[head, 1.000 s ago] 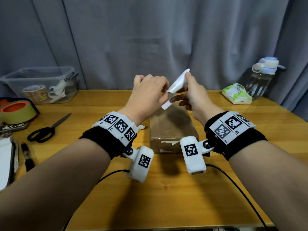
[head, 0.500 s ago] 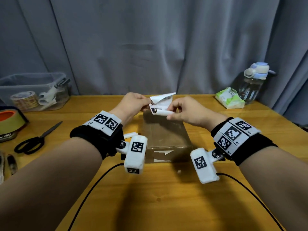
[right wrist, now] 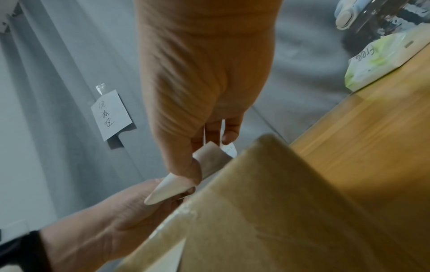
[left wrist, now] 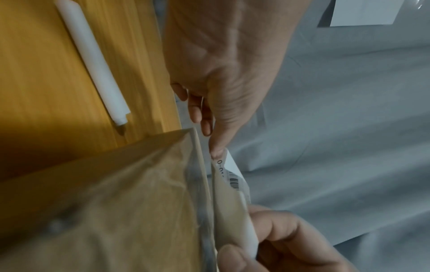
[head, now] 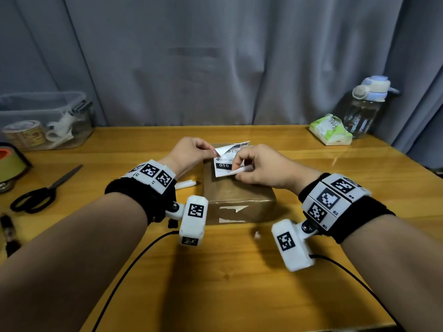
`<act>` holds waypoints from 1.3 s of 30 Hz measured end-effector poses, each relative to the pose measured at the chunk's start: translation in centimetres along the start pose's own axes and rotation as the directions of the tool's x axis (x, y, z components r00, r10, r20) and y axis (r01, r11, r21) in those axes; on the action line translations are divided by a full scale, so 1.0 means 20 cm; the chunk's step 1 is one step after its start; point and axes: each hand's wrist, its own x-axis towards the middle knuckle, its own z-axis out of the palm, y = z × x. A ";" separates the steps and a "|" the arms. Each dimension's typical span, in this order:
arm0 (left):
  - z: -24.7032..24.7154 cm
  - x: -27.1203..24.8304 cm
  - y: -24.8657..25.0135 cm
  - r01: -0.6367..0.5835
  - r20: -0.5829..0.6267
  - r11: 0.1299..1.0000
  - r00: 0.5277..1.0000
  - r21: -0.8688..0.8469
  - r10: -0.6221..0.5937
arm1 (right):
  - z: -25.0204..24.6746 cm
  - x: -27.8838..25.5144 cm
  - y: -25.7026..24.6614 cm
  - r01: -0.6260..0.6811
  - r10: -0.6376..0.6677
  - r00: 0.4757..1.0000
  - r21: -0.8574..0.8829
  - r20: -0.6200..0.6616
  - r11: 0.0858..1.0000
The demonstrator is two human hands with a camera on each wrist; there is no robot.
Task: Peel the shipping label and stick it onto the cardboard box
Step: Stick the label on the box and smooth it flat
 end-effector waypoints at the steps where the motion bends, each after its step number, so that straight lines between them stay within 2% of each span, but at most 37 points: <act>1: 0.00 0.00 0.00 0.000 -0.004 1.000 1.000 0.003 0.000 | 0.00 0.00 0.00 -0.001 0.001 1.000 0.003 0.002 1.000; 29: 0.07 0.01 -0.07 0.021 -0.069 0.997 0.997 -0.071 -0.026 | 0.02 0.00 0.01 -0.046 0.045 0.999 0.017 0.013 0.999; 33: 0.08 0.00 -0.08 0.026 -0.081 0.998 0.996 -0.052 -0.031 | 0.03 0.00 0.01 -0.045 0.045 0.999 0.024 0.016 0.999; 36: 0.08 0.01 -0.10 0.010 -0.086 1.000 0.996 -0.007 -0.010 | 0.02 -0.01 0.00 -0.055 0.051 0.998 0.095 0.046 0.994; 39: 0.08 0.03 -0.14 0.045 -0.071 0.986 0.997 0.160 -0.034 | 0.03 -0.01 0.01 -0.089 0.080 0.993 0.097 0.091 0.991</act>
